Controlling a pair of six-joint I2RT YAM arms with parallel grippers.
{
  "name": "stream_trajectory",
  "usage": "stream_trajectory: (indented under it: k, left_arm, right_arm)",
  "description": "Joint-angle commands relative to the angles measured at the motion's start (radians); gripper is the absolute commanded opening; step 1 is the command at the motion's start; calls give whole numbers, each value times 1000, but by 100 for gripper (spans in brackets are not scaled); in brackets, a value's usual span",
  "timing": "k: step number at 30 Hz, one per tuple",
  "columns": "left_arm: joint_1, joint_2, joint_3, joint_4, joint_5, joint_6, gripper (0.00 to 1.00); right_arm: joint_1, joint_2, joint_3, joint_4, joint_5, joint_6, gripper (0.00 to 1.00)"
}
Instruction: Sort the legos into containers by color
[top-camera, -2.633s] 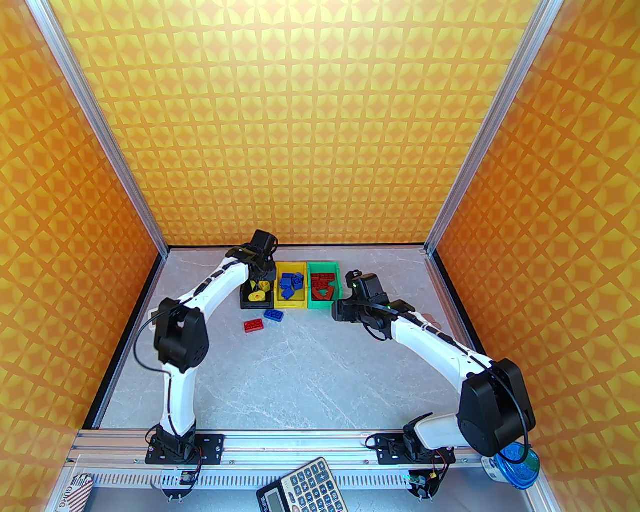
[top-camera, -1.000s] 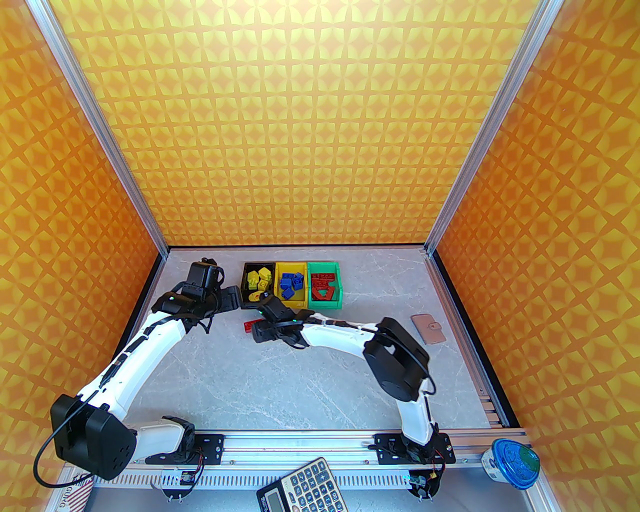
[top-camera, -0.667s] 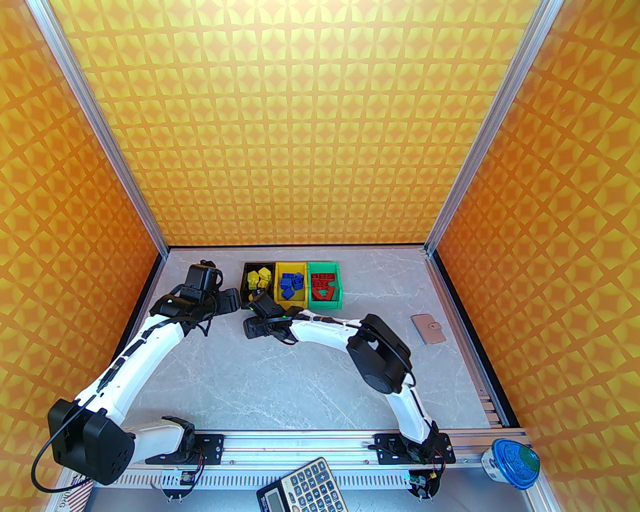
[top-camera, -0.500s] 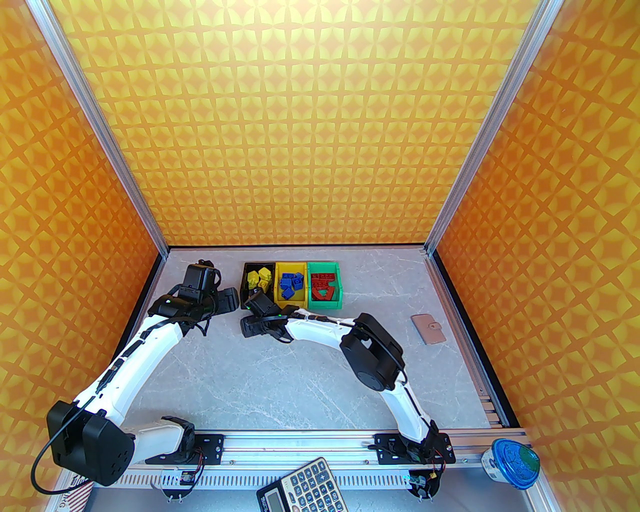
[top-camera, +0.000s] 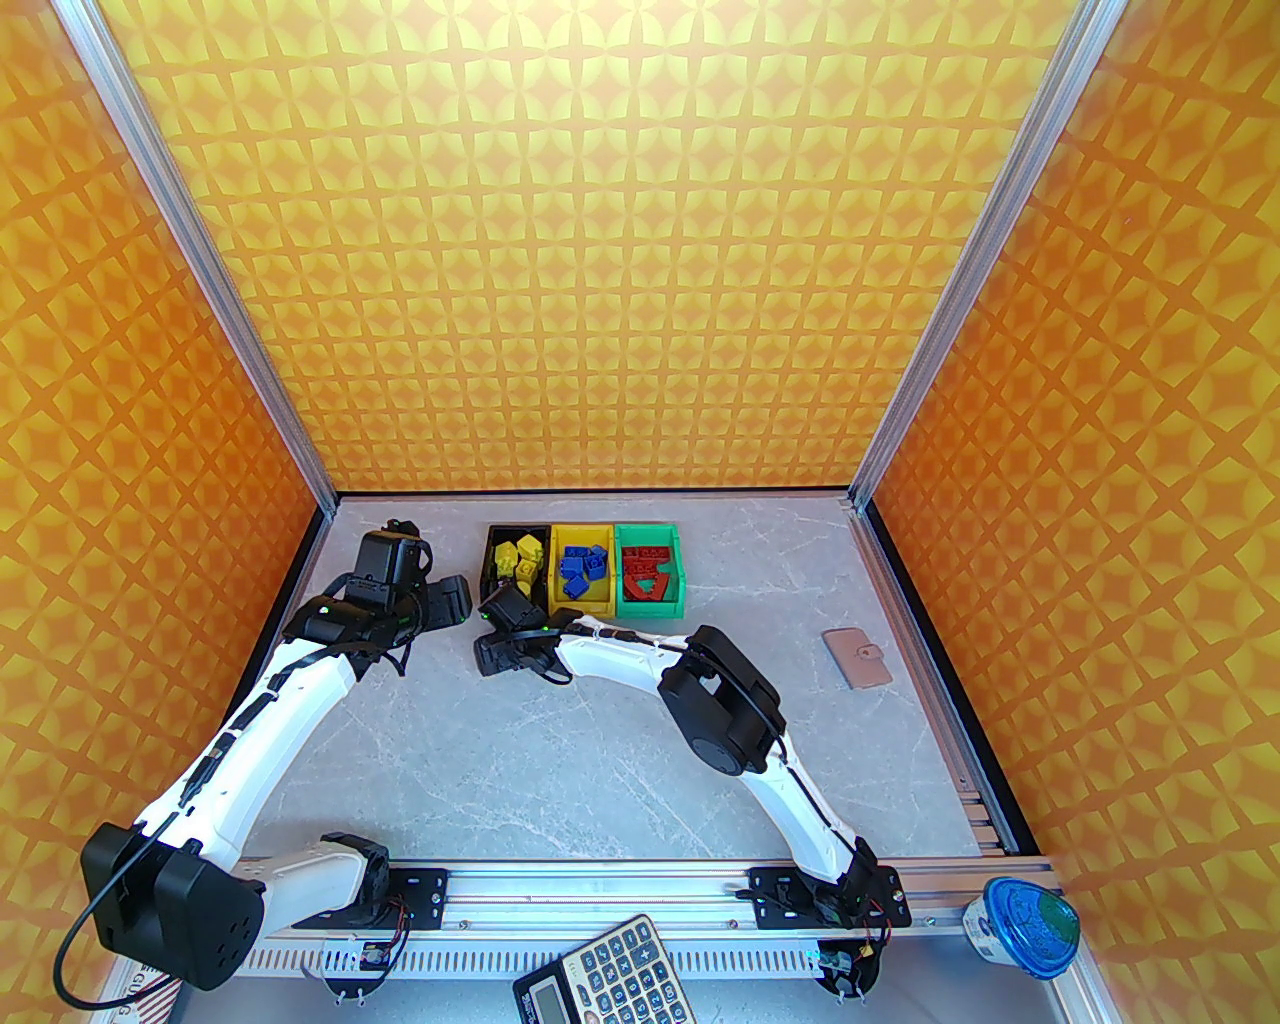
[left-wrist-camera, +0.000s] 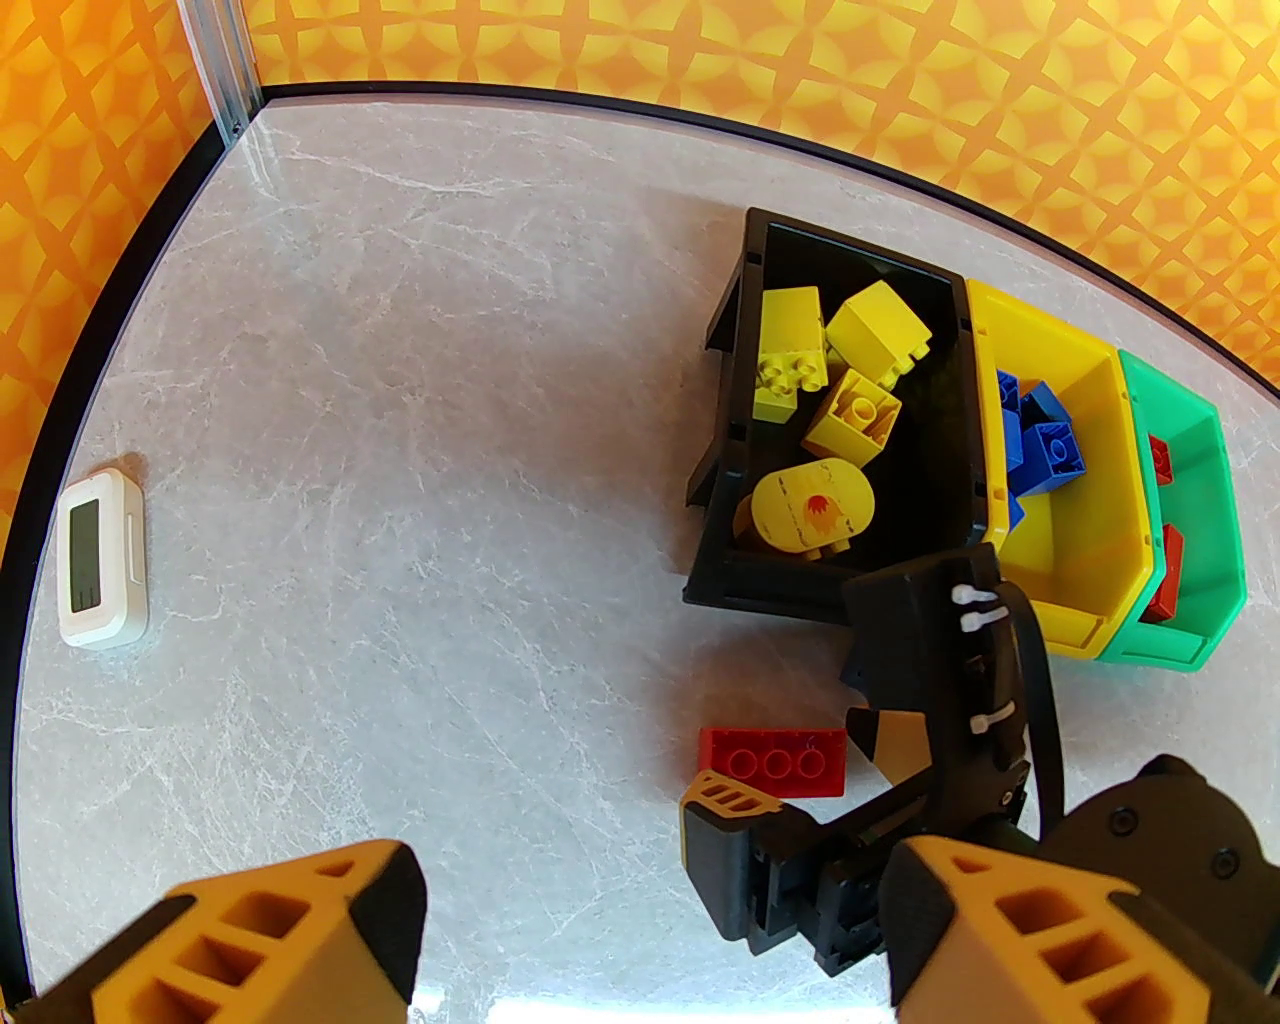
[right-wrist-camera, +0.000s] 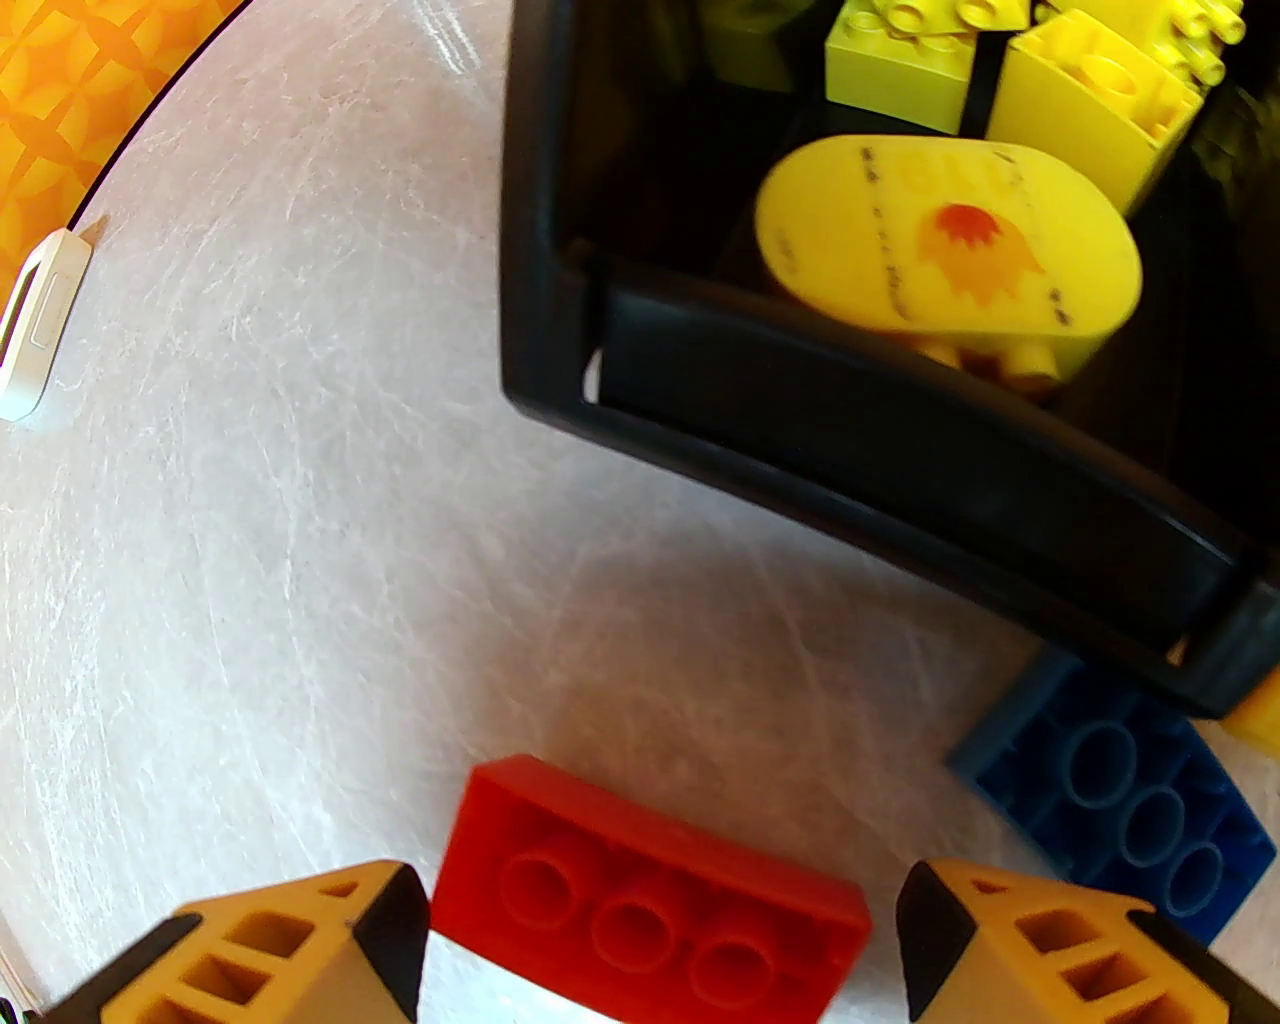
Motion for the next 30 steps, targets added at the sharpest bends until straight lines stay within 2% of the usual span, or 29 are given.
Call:
stream_trajectory:
  k: [1, 12, 21, 28, 30]
  left_arm:
    - [11, -17, -13, -20, 10, 22, 80]
    - [16, -20, -22, -15, 11, 21, 80]
    - [16, -17, -35, 5, 20, 5, 80]
    - [16, -10, -39, 13, 32, -9, 80]
    - [16, -10, -36, 14, 36, -11, 80]
  right_arm:
    - [11, 41, 46, -39, 5, -16, 82]
    - [18, 65, 72, -73, -1, -24, 80]
    - [31, -35, -108, -43, -14, -65, 77]
    - [32, -75, -167, -34, -34, -74, 61]
    - [33, -88, -173, -31, -40, -78, 53]
